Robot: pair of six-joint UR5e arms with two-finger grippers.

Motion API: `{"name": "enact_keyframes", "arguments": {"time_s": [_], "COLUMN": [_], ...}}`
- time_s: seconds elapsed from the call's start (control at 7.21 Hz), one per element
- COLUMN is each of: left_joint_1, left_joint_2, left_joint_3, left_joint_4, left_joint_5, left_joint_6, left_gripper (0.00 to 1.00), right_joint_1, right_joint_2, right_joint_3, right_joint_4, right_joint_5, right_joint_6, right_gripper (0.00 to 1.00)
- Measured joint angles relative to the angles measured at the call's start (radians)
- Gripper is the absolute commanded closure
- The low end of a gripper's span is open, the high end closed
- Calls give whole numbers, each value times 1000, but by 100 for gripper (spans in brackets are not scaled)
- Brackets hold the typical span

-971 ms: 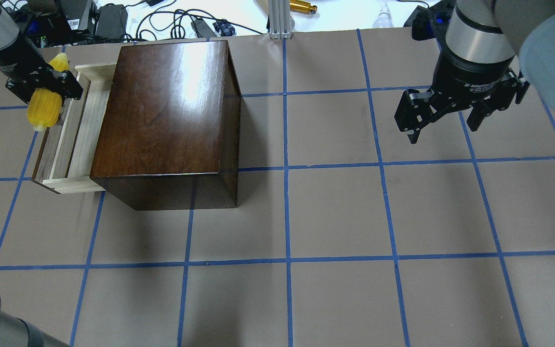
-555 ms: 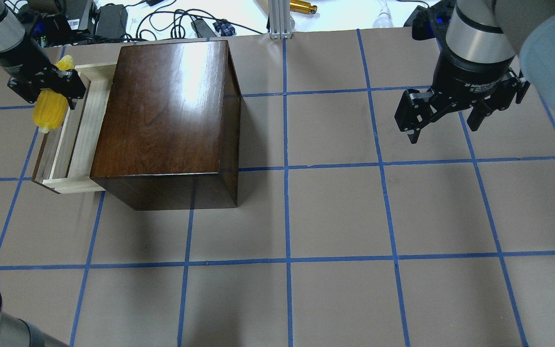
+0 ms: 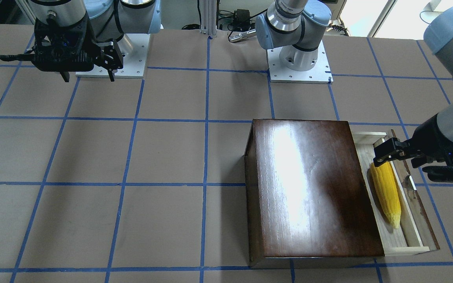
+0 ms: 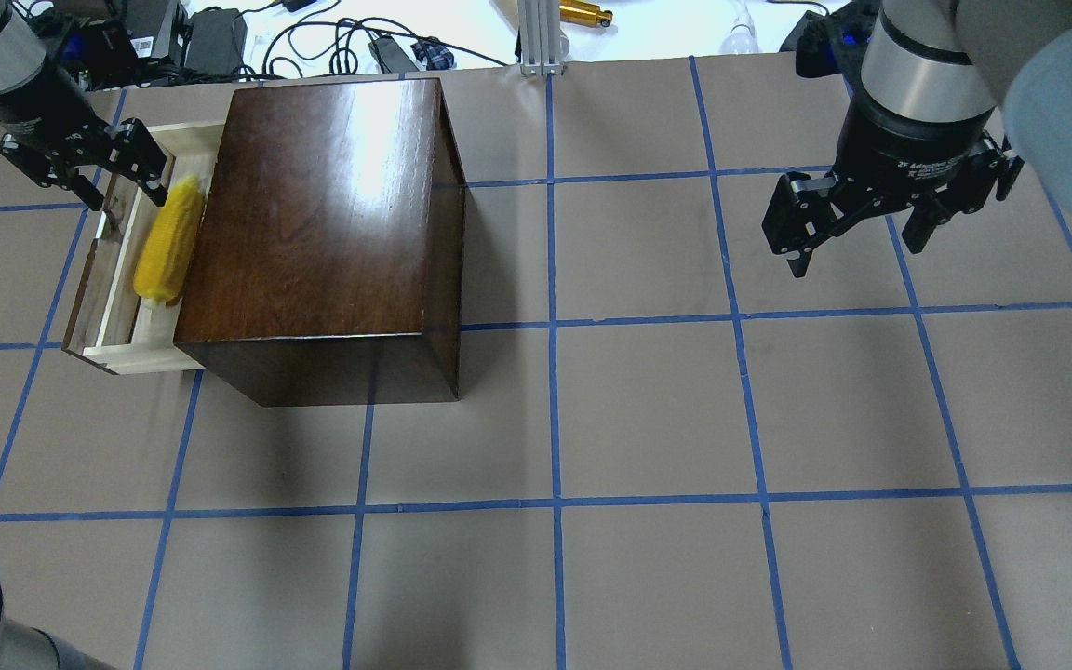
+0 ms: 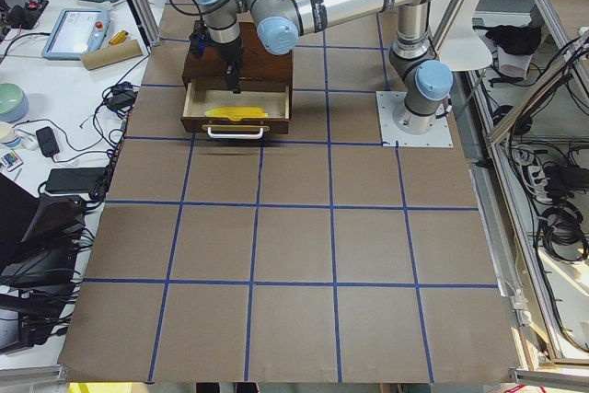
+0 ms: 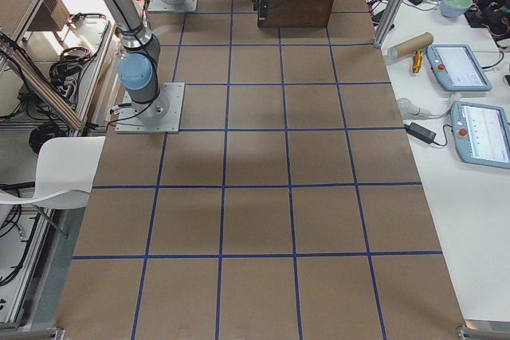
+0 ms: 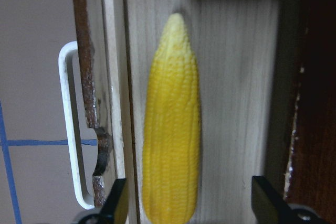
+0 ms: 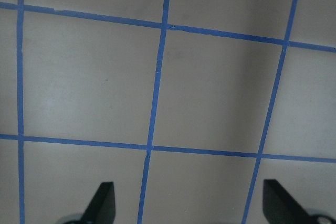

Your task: Open drawer and put corn inside

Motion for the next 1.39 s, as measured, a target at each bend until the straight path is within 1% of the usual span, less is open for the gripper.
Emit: {"name": "enact_keyframes", "arguments": {"time_s": [0.14, 0.42, 0.55, 0.83, 1.11, 1.39], "left_joint_1": [-28, -135, -199, -283, -306, -309], "left_joint_2": [35, 101, 138, 211, 253, 262], "left_joint_3": [6, 2, -13, -90, -135, -138], "left_joint_4": [-34, -87, -107, -113, -104, -99], "left_joint_5": [-2, 0, 1, 3, 4, 3], "left_joint_6": [-34, -151, -214, -328, -362, -366], "left_gripper": [0, 0, 0, 0, 0, 0], "right_joint_1": [0, 0, 0, 0, 0, 0], "right_joint_2": [0, -1, -1, -1, -1, 0], "right_joint_3": [0, 0, 0, 0, 0, 0], "right_joint_4": [0, 0, 0, 0, 0, 0], "right_joint_5": [0, 0, 0, 0, 0, 0], "right_joint_6": [0, 0, 0, 1, 1, 1], "right_gripper": [0, 0, 0, 0, 0, 0]}}
